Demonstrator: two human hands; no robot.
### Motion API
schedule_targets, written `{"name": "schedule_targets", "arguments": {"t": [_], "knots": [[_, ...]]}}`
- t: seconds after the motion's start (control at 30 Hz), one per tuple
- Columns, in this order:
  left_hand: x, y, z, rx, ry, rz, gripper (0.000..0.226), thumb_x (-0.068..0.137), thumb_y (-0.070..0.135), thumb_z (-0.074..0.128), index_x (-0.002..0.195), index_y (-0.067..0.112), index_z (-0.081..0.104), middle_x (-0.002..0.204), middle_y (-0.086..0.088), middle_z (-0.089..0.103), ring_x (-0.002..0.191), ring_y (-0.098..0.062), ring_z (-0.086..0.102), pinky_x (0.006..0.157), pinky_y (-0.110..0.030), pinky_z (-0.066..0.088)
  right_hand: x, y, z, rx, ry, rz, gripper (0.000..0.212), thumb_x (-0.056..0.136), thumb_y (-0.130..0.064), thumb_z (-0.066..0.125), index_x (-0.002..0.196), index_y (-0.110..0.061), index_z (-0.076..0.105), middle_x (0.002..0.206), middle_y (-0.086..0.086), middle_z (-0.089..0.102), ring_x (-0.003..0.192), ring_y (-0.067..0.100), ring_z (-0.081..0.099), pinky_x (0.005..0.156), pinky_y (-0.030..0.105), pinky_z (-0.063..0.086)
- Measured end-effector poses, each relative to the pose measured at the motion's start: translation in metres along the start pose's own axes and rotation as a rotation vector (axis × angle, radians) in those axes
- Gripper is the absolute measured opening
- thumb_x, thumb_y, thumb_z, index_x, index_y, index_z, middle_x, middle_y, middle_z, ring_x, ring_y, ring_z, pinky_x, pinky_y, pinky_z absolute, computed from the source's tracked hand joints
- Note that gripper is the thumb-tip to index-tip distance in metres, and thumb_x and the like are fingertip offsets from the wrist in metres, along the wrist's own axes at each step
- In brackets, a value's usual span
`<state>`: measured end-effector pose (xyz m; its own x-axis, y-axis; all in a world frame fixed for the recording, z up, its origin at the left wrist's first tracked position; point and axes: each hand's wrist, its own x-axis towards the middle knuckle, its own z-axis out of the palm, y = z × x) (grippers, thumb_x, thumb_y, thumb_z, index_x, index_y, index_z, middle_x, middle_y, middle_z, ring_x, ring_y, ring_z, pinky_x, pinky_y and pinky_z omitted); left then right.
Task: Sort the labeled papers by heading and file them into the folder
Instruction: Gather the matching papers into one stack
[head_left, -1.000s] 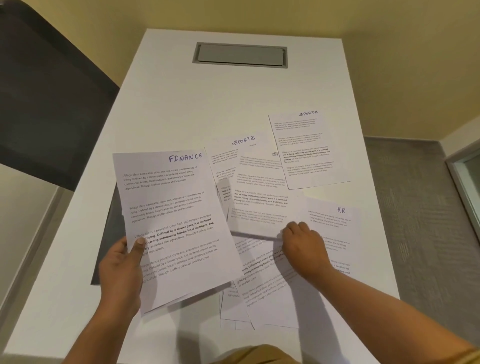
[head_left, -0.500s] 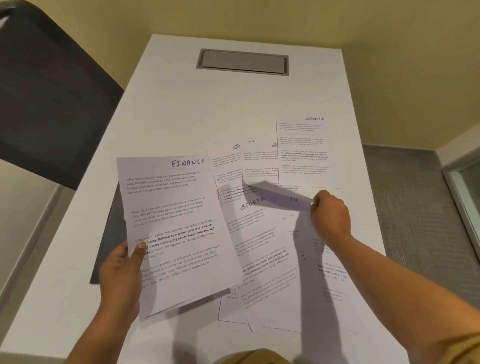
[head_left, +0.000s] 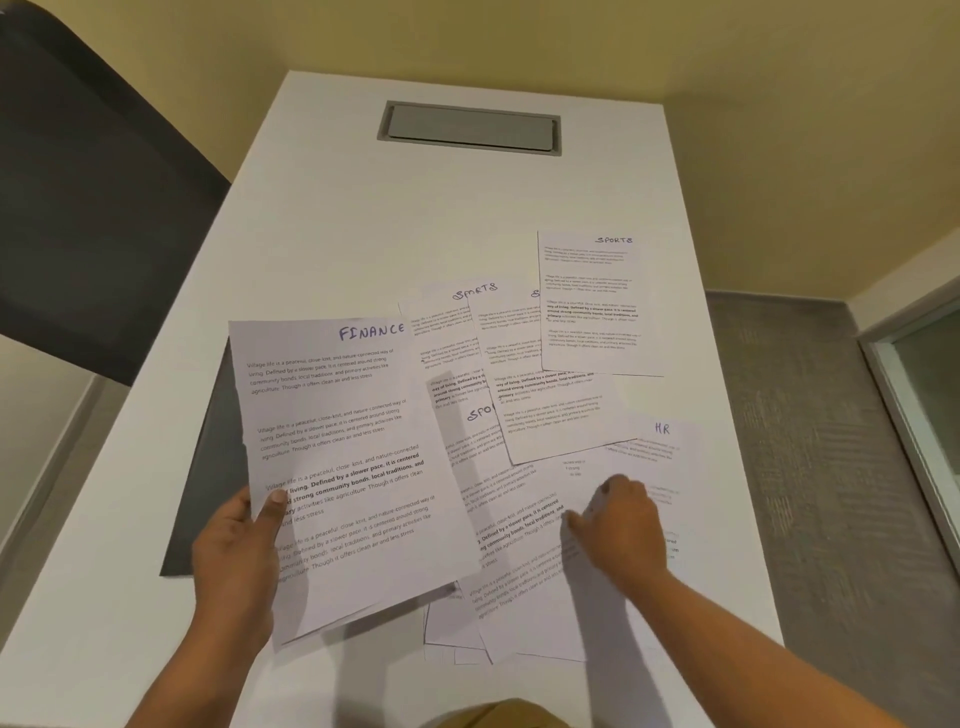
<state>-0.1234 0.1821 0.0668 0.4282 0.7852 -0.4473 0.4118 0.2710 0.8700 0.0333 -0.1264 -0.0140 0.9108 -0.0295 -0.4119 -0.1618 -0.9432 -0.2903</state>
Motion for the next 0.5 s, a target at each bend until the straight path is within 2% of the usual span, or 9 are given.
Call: {"name": "schedule_targets", "arguments": {"t": [0.1, 0.17, 0.23, 0.3, 0.33, 0.37, 0.4, 0.43, 0.5], "knots": [[0.000, -0.003, 0.000, 0.010, -0.017, -0.002, 0.021, 0.097, 0.017, 0.058, 0.116, 0.013, 0.066, 0.107, -0.008, 0.072, 0.092, -0.029, 0.070, 0.079, -0.037, 0.054, -0.014, -0.006, 0.011, -0.080, -0.026, 0.144, 0.081, 0.065, -0.058, 0.079, 0.120, -0.009, 0.045, 0.122, 0.009, 0.046, 0.112, 0.031, 0.049, 0.082, 0.042, 0.050], [0.000, -0.005, 0.000, 0.011, -0.019, 0.002, 0.021, 0.097, 0.017, 0.058, 0.116, 0.013, 0.065, 0.107, -0.008, 0.072, 0.092, -0.029, 0.070, 0.079, -0.036, 0.054, -0.010, -0.007, 0.012, 0.018, -0.029, 0.268, 0.090, 0.063, -0.056, 0.082, 0.125, -0.006, 0.040, 0.124, 0.012, 0.044, 0.114, 0.035, 0.049, 0.081, 0.044, 0.049], [0.001, -0.006, -0.001, 0.017, -0.020, 0.004, 0.020, 0.097, 0.018, 0.058, 0.115, 0.015, 0.066, 0.107, -0.008, 0.072, 0.093, -0.029, 0.070, 0.081, -0.038, 0.054, 0.001, -0.001, 0.009, 0.149, -0.063, 0.357, 0.086, 0.063, -0.048, 0.085, 0.122, -0.004, 0.041, 0.115, 0.012, 0.053, 0.109, 0.037, 0.056, 0.077, 0.042, 0.049], [0.001, -0.007, -0.002, 0.016, -0.021, 0.003, 0.020, 0.097, 0.019, 0.058, 0.115, 0.016, 0.066, 0.108, -0.008, 0.073, 0.093, -0.029, 0.070, 0.084, -0.041, 0.054, 0.010, 0.007, 0.006, 0.314, -0.099, 0.347, 0.056, 0.071, -0.035, 0.082, 0.105, -0.004, 0.050, 0.093, 0.009, 0.058, 0.090, 0.032, 0.061, 0.067, 0.034, 0.045], [0.002, -0.007, -0.002, 0.014, -0.021, 0.002, 0.020, 0.097, 0.019, 0.058, 0.115, 0.016, 0.066, 0.108, -0.008, 0.073, 0.093, -0.029, 0.070, 0.085, -0.042, 0.054, 0.014, 0.011, 0.005, 0.396, -0.111, 0.342, 0.037, 0.075, -0.028, 0.080, 0.088, -0.007, 0.053, 0.082, 0.007, 0.057, 0.079, 0.028, 0.059, 0.063, 0.031, 0.041], [0.002, -0.007, -0.002, 0.013, -0.021, 0.001, 0.020, 0.097, 0.019, 0.058, 0.115, 0.017, 0.067, 0.107, -0.007, 0.073, 0.093, -0.029, 0.070, 0.086, -0.043, 0.054, 0.018, 0.015, 0.005, 0.461, -0.118, 0.336, 0.033, 0.076, -0.024, 0.079, 0.070, -0.012, 0.049, 0.071, 0.005, 0.053, 0.069, 0.024, 0.054, 0.060, 0.029, 0.037], [0.001, -0.007, -0.001, 0.011, -0.021, 0.002, 0.019, 0.097, 0.019, 0.058, 0.114, 0.018, 0.067, 0.107, -0.007, 0.073, 0.093, -0.029, 0.070, 0.085, -0.043, 0.054, 0.020, 0.018, 0.004, 0.497, -0.119, 0.321, 0.042, 0.077, -0.022, 0.078, 0.060, -0.017, 0.041, 0.064, 0.002, 0.049, 0.062, 0.021, 0.047, 0.058, 0.028, 0.033], [0.001, -0.006, -0.001, 0.009, -0.019, 0.003, 0.018, 0.097, 0.019, 0.058, 0.113, 0.019, 0.067, 0.106, -0.007, 0.073, 0.092, -0.029, 0.070, 0.085, -0.042, 0.054, 0.021, 0.020, 0.000, 0.501, -0.111, 0.309, 0.048, 0.077, -0.022, 0.078, 0.056, -0.020, 0.034, 0.059, 0.000, 0.044, 0.058, 0.020, 0.042, 0.056, 0.029, 0.030], [0.001, -0.004, 0.002, 0.007, -0.018, 0.008, 0.017, 0.097, 0.018, 0.057, 0.111, 0.019, 0.067, 0.106, -0.008, 0.072, 0.091, -0.030, 0.069, 0.085, -0.042, 0.054, 0.020, 0.028, -0.011, 0.495, -0.091, 0.316, 0.047, 0.081, -0.021, 0.074, 0.055, -0.019, 0.035, 0.057, 0.000, 0.044, 0.056, 0.021, 0.041, 0.055, 0.029, 0.028]]}}
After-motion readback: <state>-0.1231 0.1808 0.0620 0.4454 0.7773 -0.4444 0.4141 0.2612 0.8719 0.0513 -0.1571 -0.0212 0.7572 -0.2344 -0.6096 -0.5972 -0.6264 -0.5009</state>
